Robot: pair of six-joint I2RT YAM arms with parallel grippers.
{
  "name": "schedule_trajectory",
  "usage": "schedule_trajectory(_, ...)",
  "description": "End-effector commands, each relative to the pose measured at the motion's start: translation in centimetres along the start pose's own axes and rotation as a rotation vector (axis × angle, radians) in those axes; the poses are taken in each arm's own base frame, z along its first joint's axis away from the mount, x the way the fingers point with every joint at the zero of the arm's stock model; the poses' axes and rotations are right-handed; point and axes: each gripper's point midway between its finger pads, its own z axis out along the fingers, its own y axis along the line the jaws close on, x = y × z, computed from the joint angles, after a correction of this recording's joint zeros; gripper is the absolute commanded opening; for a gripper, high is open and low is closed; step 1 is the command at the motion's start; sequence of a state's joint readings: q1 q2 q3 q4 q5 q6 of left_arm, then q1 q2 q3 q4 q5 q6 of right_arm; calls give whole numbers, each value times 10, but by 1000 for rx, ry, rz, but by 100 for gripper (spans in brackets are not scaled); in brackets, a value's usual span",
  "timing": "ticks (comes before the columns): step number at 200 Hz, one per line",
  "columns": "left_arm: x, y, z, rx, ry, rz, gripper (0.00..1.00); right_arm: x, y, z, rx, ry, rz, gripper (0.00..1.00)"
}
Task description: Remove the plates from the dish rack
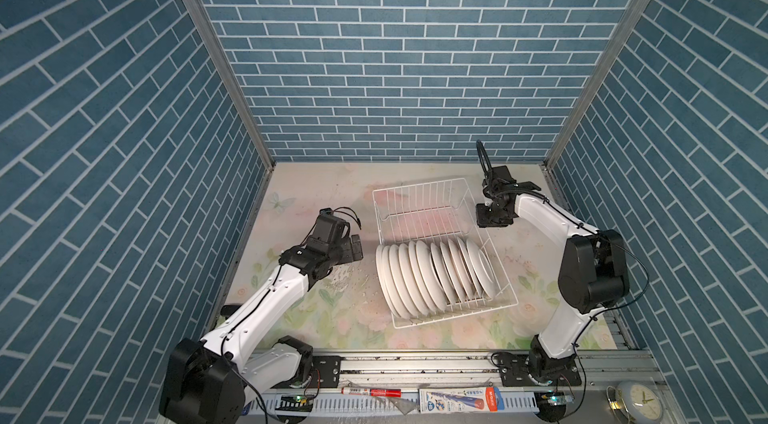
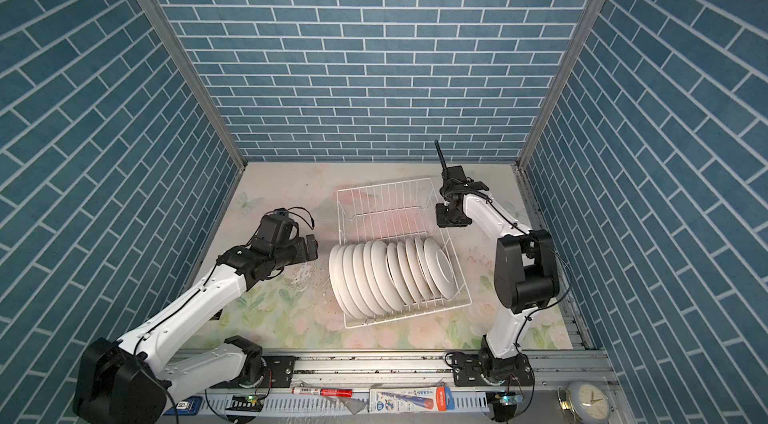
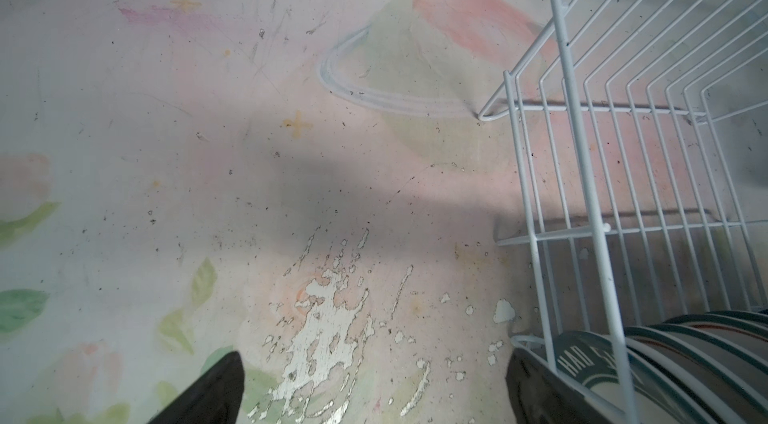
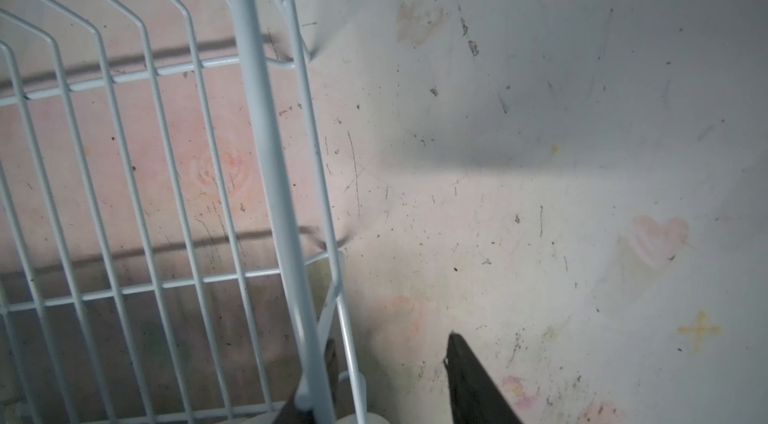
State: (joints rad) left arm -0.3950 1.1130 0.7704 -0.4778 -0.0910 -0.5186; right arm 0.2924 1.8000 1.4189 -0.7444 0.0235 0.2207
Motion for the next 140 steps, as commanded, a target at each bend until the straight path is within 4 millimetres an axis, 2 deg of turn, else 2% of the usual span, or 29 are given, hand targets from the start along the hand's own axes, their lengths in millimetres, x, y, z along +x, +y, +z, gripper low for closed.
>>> schedule_trajectory(1,-7,2,-4,-19,-7,11,99,-24,-8,-3,64,-36,-45,41)
schedule_trajectory(63,-9,5,0,-25,-4,8,99,-38,-2,2,144,-24,-144,27)
schedule_trajectory(140,-8,9,-3,-34,1,4,99,-73,13,10,163,-42,-251,15)
